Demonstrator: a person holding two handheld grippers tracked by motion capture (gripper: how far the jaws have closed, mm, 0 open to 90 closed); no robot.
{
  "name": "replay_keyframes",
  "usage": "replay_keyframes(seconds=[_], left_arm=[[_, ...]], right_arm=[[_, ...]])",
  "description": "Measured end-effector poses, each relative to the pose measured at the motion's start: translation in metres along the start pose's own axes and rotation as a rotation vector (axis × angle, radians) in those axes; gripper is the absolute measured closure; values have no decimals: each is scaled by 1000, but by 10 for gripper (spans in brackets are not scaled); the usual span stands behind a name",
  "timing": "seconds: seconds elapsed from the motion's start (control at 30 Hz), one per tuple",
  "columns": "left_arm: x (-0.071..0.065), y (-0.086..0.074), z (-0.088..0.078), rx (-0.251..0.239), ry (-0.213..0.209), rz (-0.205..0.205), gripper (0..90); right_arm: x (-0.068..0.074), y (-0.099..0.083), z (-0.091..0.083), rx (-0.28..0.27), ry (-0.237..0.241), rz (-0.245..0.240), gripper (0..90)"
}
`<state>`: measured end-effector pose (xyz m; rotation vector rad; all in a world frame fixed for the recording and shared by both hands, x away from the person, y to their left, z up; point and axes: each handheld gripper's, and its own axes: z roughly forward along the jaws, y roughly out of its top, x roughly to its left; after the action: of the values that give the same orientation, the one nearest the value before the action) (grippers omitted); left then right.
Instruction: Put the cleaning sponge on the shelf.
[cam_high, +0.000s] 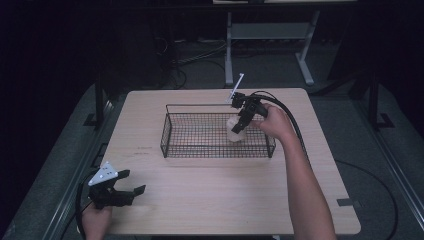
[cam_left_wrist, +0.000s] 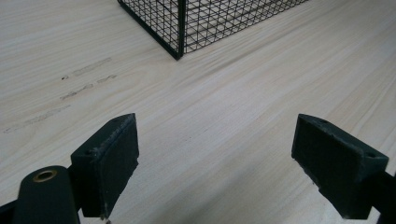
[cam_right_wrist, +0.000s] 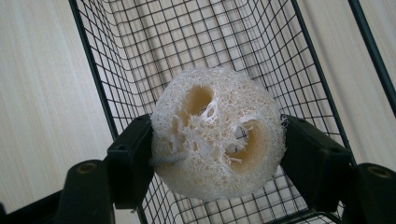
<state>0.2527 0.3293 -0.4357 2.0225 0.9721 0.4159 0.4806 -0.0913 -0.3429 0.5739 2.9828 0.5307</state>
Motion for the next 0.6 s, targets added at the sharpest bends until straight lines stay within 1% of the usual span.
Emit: replay_keyframes(seconds=[0.17, 0.23, 0.3, 0.43, 0.47, 0.53, 0.6], left_arm=[[0, 0, 0, 0, 0, -1, 137], [0, 0, 0, -1, 1, 1, 137], [0, 0, 0, 0, 1, 0, 137], [0, 0, 0, 2, 1, 1, 137], [0, 0, 0, 2, 1, 1, 137], [0, 0, 0, 4, 0, 5, 137], [0, 0, 0, 5, 0, 6, 137]], right_arm=[[1, 1, 4, 6, 4, 1, 300], [0, 0, 5, -6, 9, 4, 300], [-1, -3, 8, -21, 23, 19, 299], [-5, -9, 15, 3, 26, 35, 299], [-5, -10, 16, 3, 24, 34, 300], [-6, -12, 18, -6, 33, 43, 299], [-8, -15, 21, -4, 28, 52, 299]])
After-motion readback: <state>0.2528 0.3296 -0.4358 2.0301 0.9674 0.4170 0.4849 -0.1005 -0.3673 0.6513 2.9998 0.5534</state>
